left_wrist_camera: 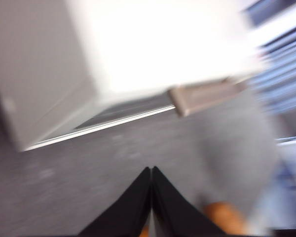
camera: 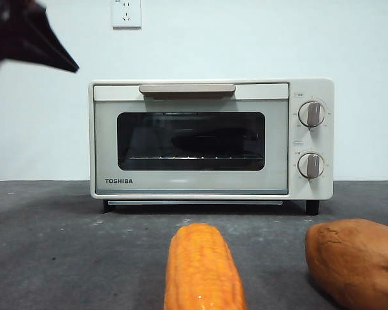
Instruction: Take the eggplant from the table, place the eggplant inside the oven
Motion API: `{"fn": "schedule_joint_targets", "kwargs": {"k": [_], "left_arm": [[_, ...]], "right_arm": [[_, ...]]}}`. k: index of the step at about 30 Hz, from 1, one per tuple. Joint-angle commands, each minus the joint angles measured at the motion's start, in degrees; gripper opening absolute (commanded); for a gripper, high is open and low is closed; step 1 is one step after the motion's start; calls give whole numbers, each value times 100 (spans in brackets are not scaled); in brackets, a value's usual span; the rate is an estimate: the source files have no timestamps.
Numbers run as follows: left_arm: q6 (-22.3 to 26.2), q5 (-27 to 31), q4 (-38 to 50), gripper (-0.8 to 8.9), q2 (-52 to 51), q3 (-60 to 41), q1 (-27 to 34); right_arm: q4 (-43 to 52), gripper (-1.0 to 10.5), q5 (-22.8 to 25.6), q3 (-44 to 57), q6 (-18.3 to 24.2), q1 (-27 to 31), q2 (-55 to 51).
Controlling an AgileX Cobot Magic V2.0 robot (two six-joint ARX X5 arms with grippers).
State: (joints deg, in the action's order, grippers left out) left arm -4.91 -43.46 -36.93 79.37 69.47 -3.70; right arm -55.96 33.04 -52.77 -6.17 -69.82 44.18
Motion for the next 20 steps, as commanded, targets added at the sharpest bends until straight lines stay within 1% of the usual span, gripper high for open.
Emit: {"fn": "schedule_joint_targets", "kwargs": {"k": [1, 3, 6, 9, 11, 13, 16, 20], "left_arm": [[579, 1502, -24, 6, -649, -9, -516], [575, 1880, 33, 6, -1016, -140, -826], [509, 2490, 280, 6, -1639, -586, -1320], [361, 3071, 782, 6, -2293, -1362, -1725], [177, 3370, 1163, 6, -2675, -1926, -1882], [-20, 3580, 1563, 6, -3058, -2514, -1987], [-271, 3740, 2107, 6, -3530, -3263, -2072], [-614, 3932, 2728, 6, -4017, -3963, -2127]], "right_arm": [[66, 4, 105, 181, 131, 175, 33], [66, 4, 131, 289, 131, 413, 31], [79, 4, 81, 378, 125, 920, 13], [393, 4, -273, 444, 125, 1517, -22], [828, 4, -660, 529, 125, 1867, -92], [1362, 4, -925, 675, 120, 2214, -232], [2264, 4, -951, 1093, 76, 2570, -483], [3504, 4, -870, 1958, 52, 2741, -852]]}}
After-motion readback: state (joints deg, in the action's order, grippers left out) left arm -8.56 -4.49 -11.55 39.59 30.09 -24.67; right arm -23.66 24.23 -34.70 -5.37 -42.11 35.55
